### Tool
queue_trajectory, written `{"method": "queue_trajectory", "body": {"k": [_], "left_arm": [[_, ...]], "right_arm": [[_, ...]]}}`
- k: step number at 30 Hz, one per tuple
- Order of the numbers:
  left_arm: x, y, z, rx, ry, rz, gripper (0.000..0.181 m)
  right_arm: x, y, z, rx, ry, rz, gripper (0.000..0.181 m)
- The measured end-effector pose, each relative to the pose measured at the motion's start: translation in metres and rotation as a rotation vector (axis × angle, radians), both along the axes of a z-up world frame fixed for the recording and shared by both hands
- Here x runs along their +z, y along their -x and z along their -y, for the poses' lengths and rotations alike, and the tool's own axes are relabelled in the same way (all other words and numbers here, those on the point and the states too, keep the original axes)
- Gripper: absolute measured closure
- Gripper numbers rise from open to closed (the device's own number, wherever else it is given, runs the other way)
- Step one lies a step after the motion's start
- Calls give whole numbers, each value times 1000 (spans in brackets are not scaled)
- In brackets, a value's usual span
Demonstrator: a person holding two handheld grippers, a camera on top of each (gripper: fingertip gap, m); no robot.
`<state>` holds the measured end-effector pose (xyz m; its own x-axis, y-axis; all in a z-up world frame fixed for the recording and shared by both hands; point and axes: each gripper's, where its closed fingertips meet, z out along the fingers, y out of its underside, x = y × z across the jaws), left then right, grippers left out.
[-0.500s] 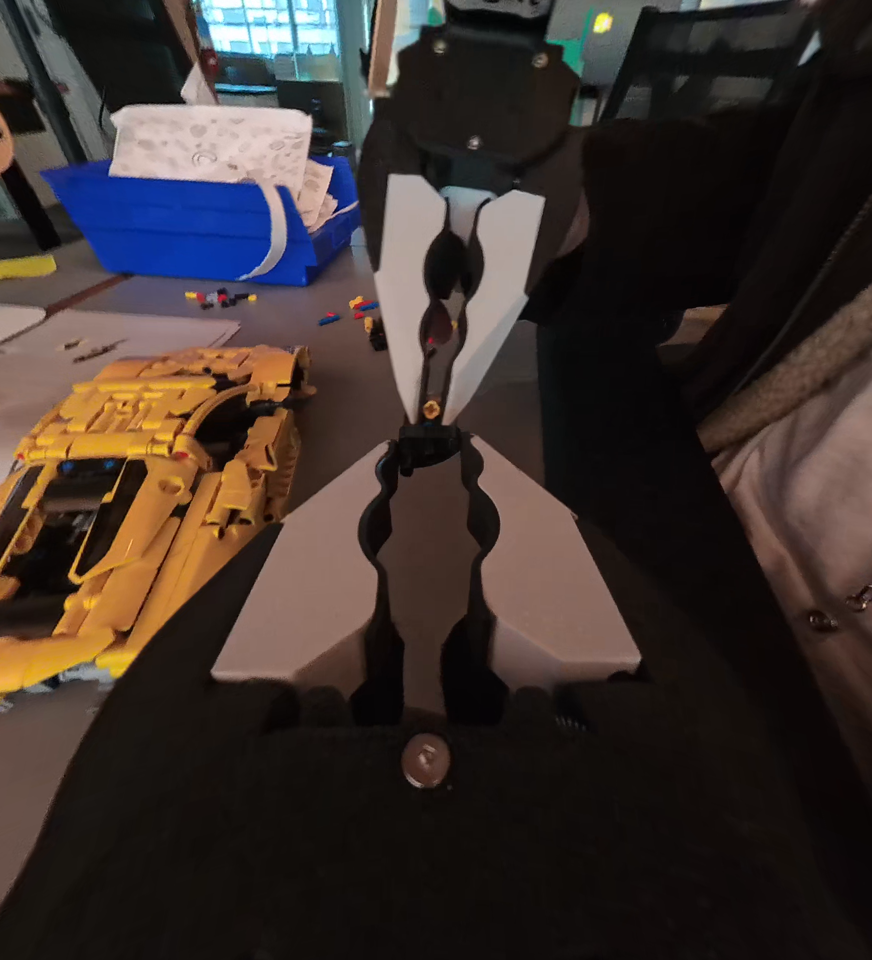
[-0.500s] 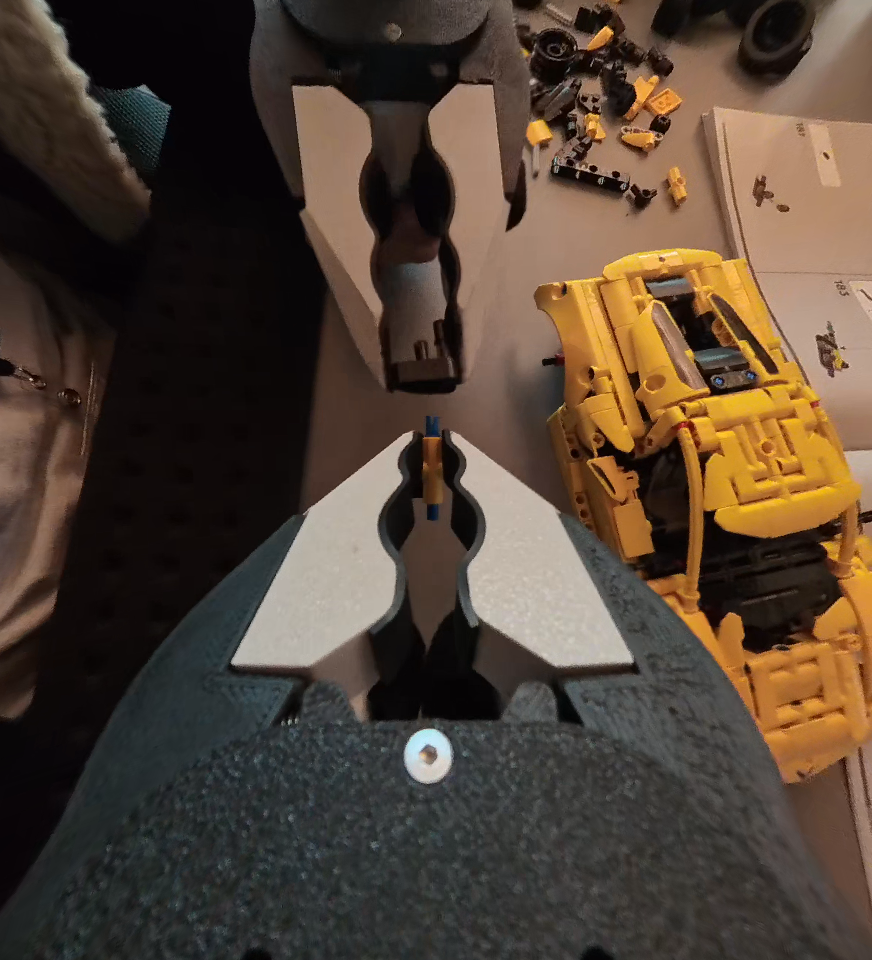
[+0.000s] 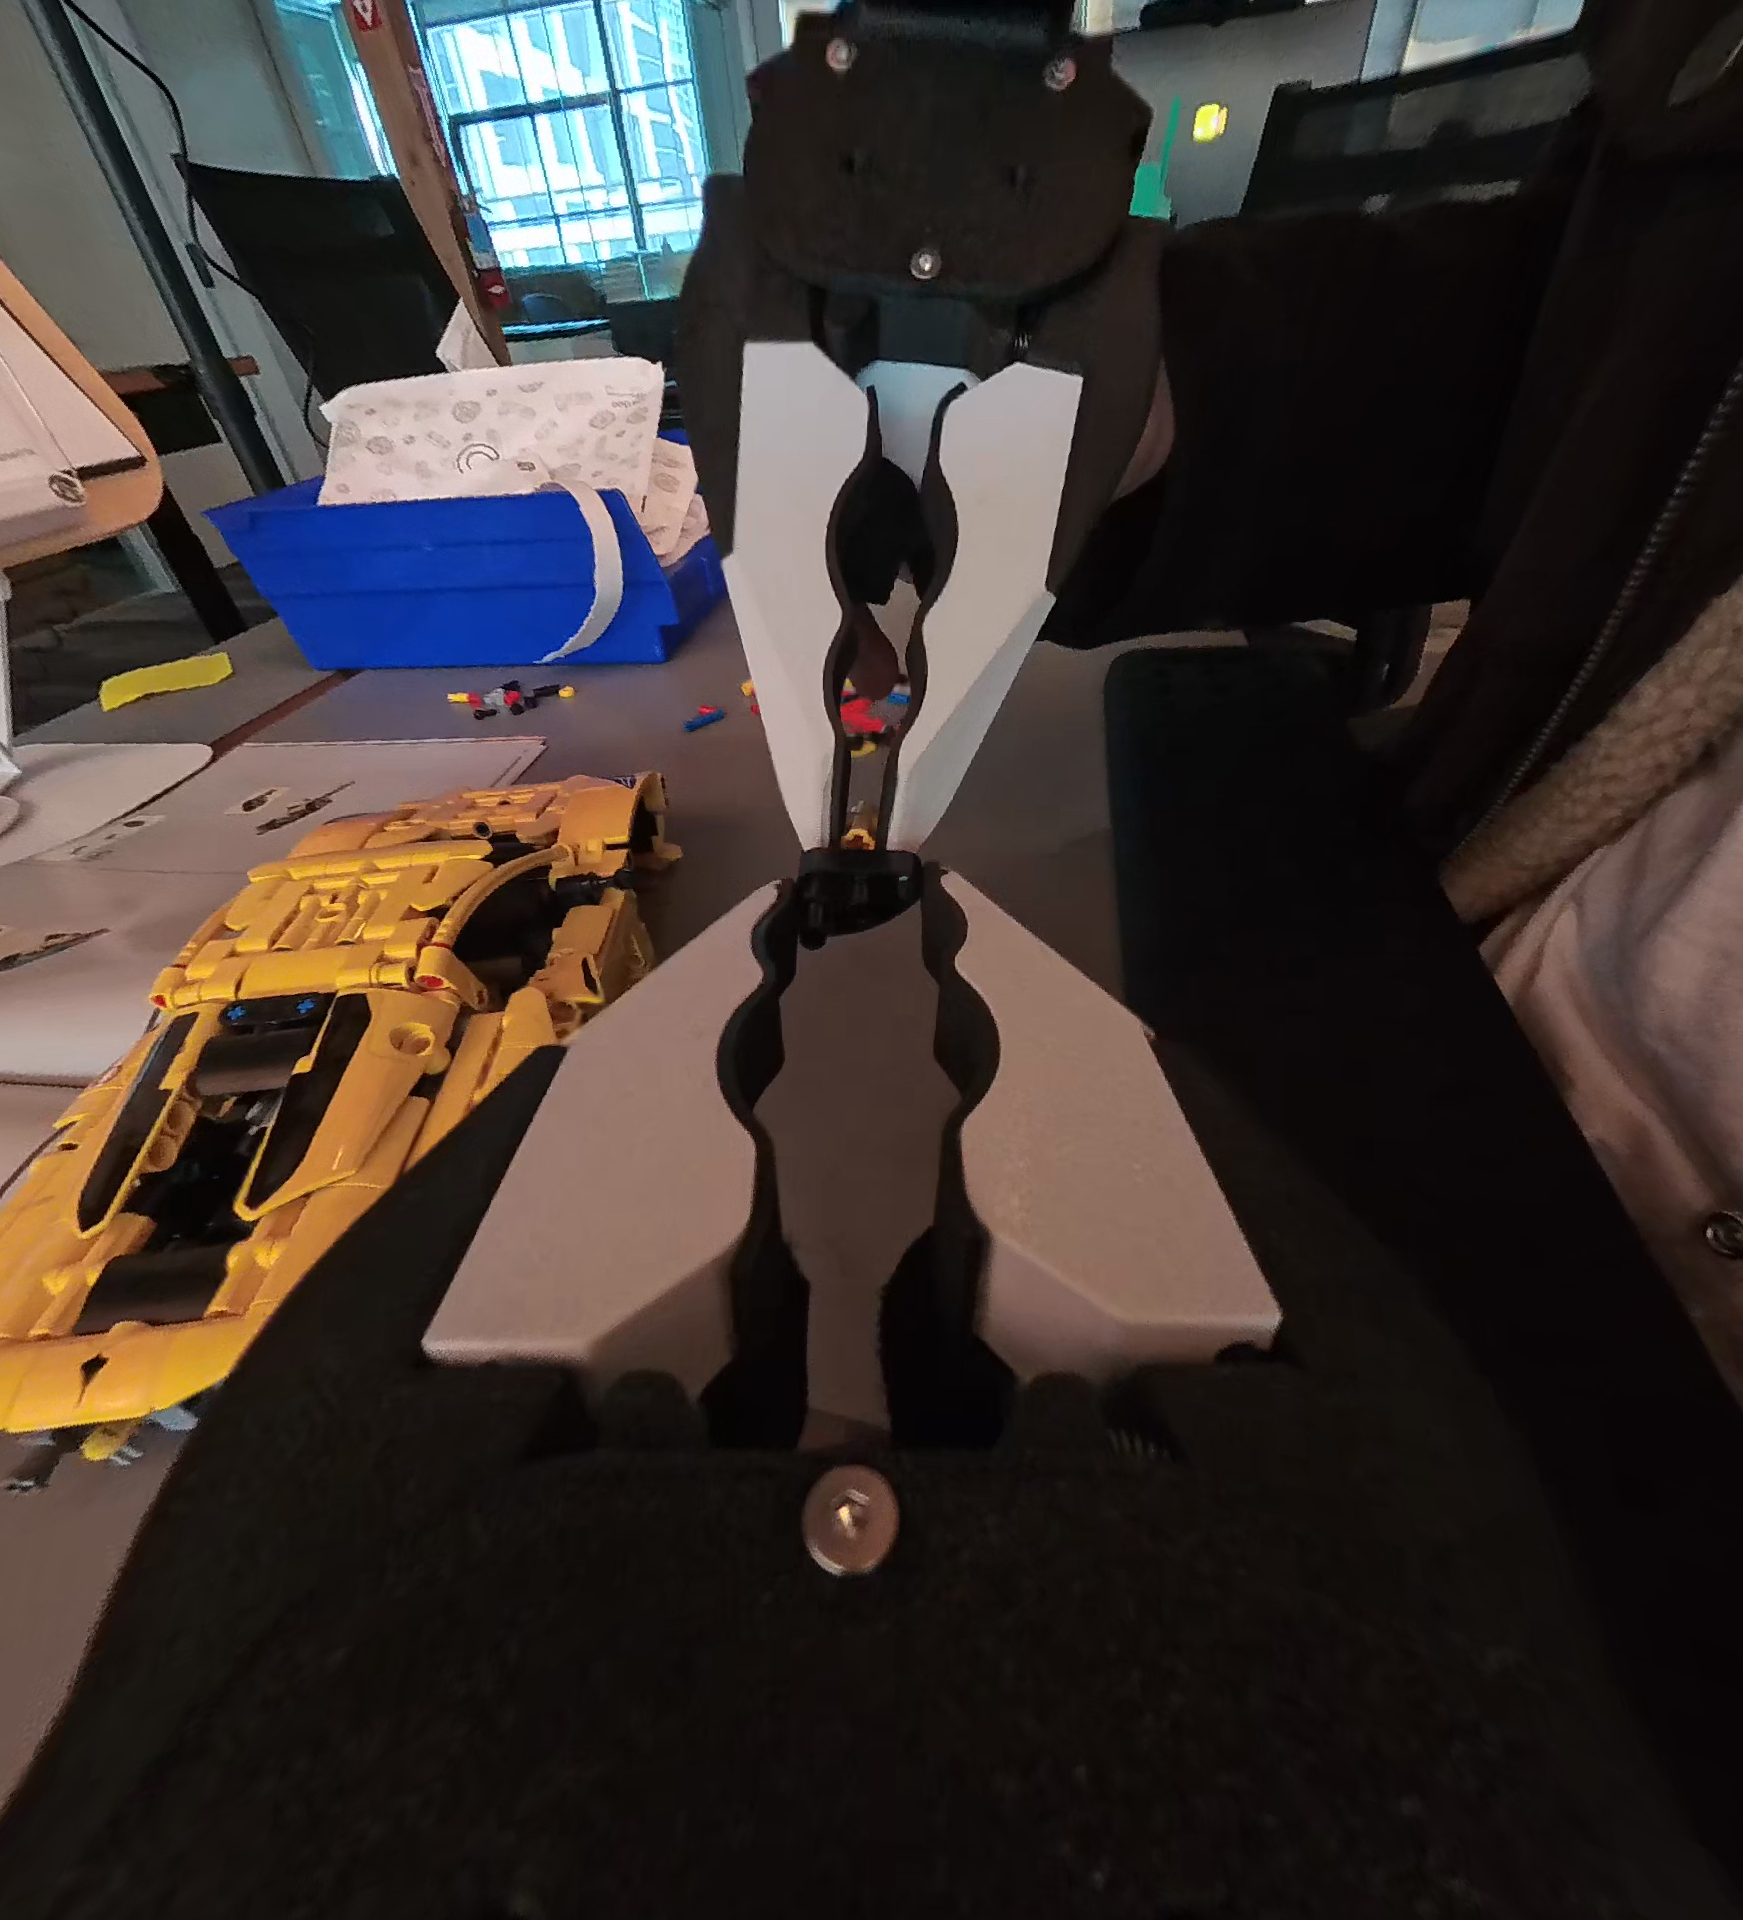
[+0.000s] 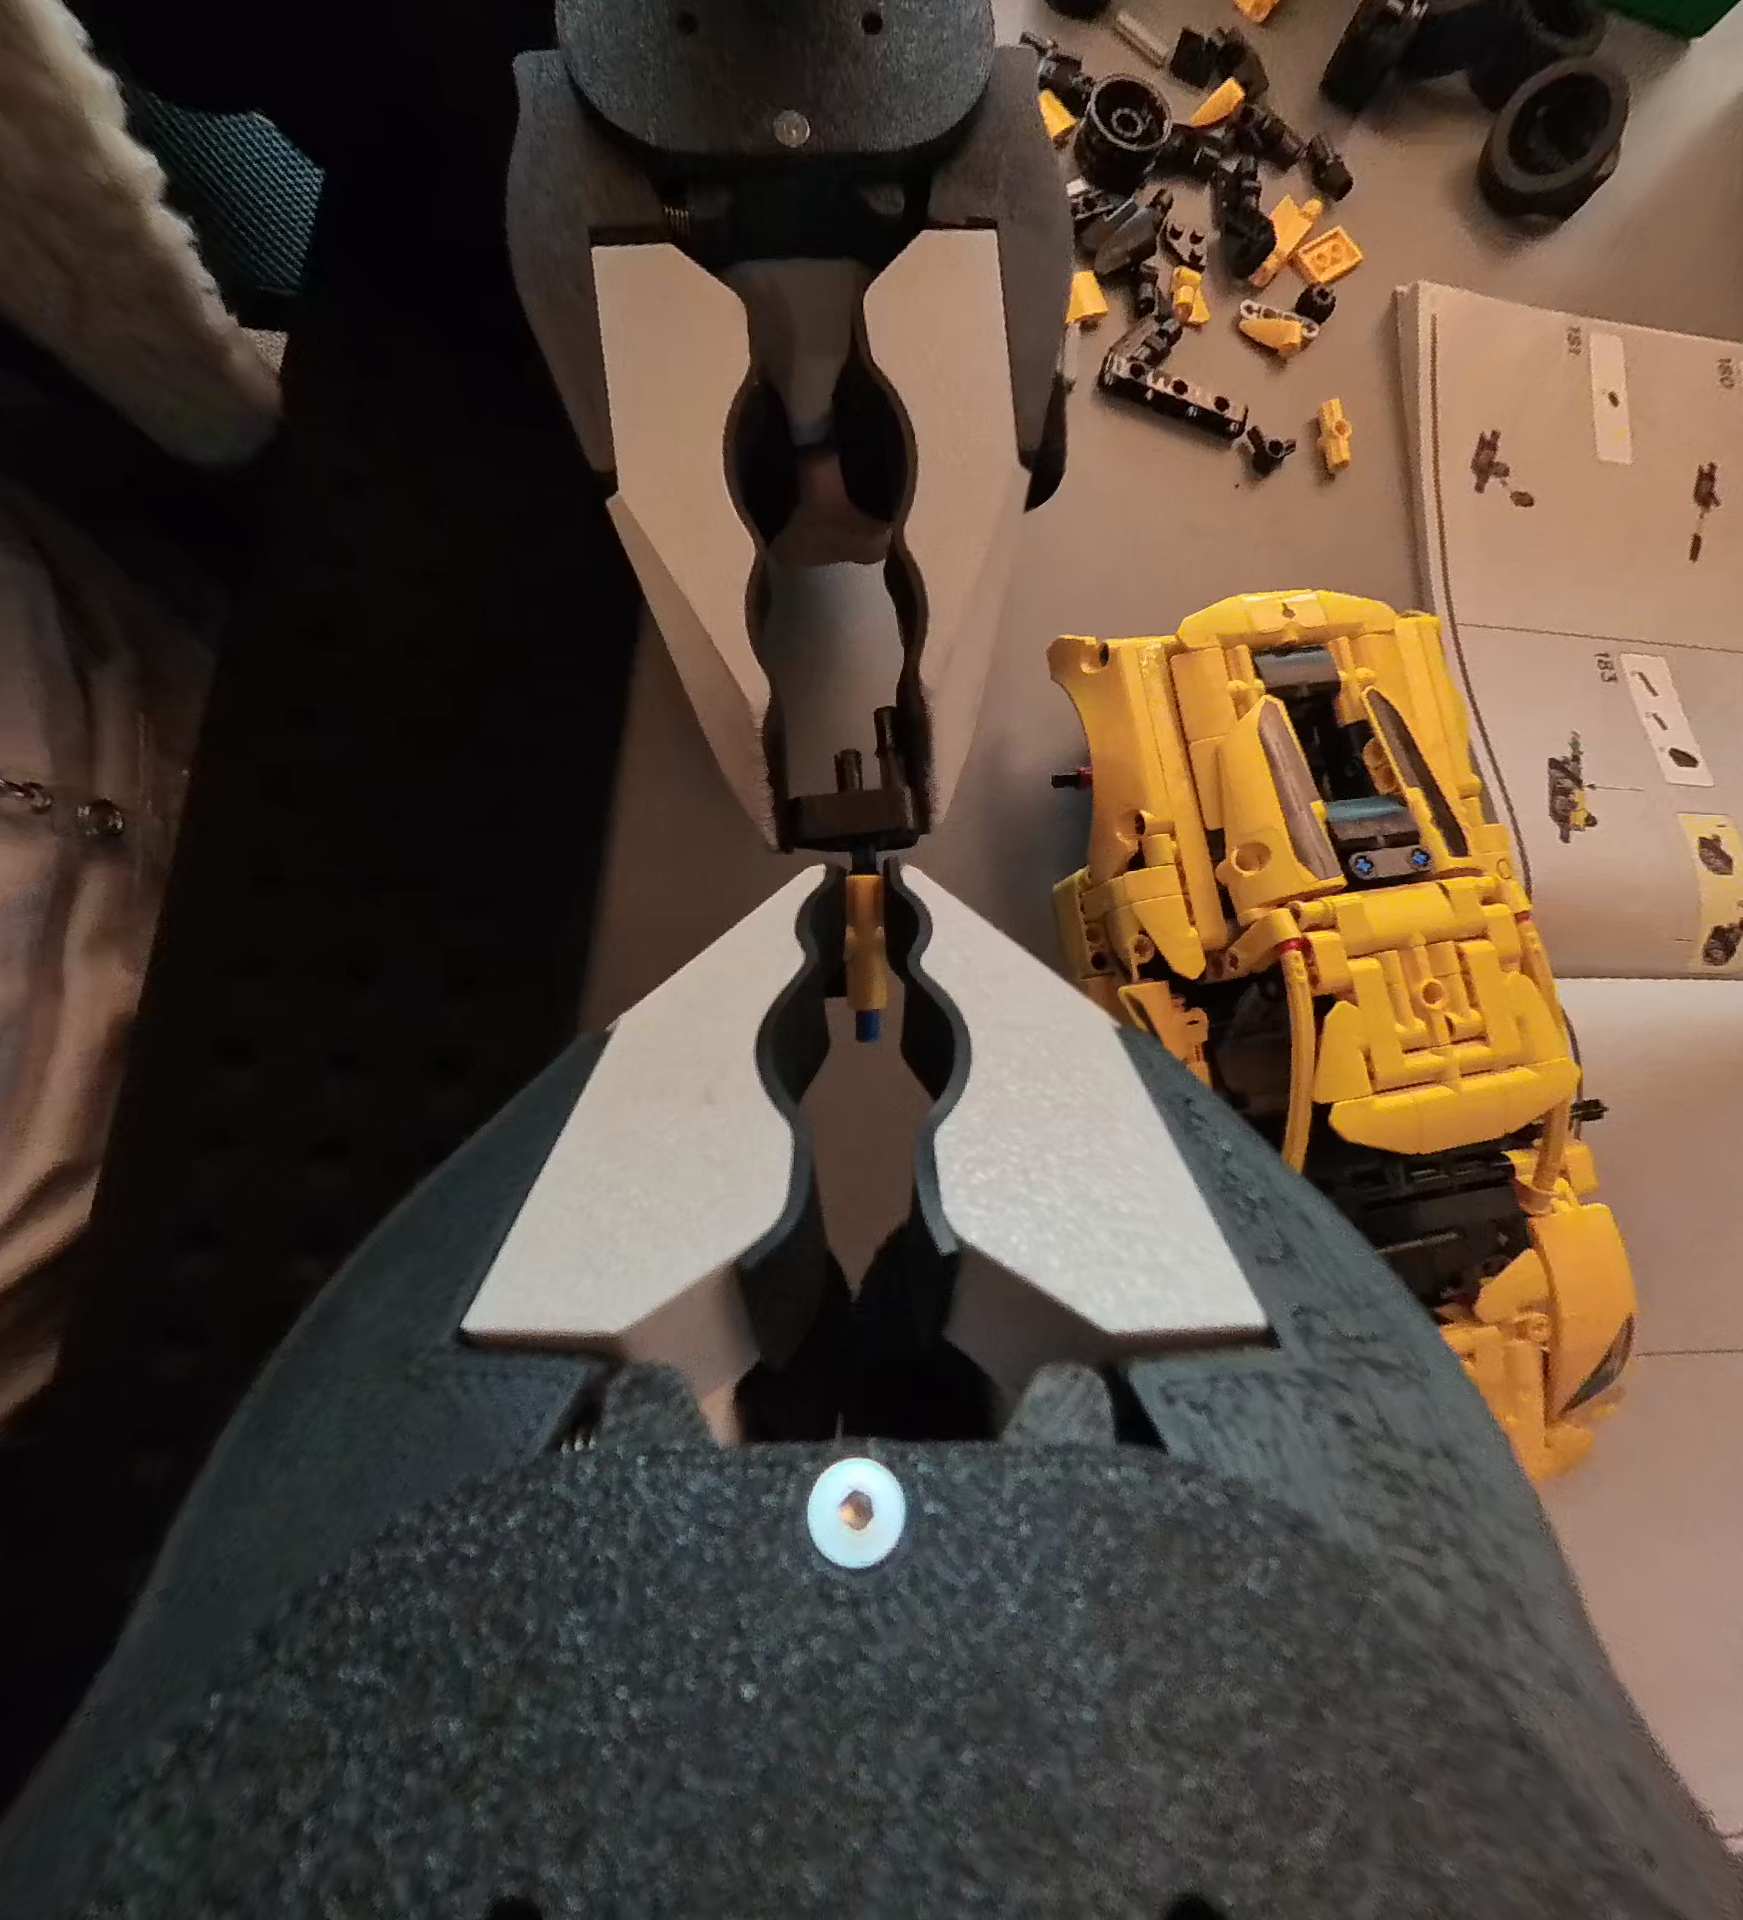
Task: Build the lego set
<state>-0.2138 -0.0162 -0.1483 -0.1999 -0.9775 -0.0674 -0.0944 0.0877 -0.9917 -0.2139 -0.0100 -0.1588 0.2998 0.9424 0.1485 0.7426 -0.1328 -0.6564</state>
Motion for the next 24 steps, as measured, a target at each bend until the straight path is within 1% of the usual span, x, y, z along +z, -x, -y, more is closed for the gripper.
{"method": "queue_trajectory", "body": {"k": [7,11,14,17,24], "left_arm": [[6,2,-1,-4,30,27,158],[13,4,-1,-14,59,63,158],[11,3,0,-20,59,53,158],[9,2,2,-25,51,43,158],[6,2,5,-34,35,30,158]], "right_arm": [[6,1,-1,-8,0,-10,175],[6,-5,-4,-26,-11,12,175],[8,0,-1,-14,6,-33,175],[4,-2,-2,-15,-1,-12,175],[8,-3,-2,-21,18,-45,175]]}}
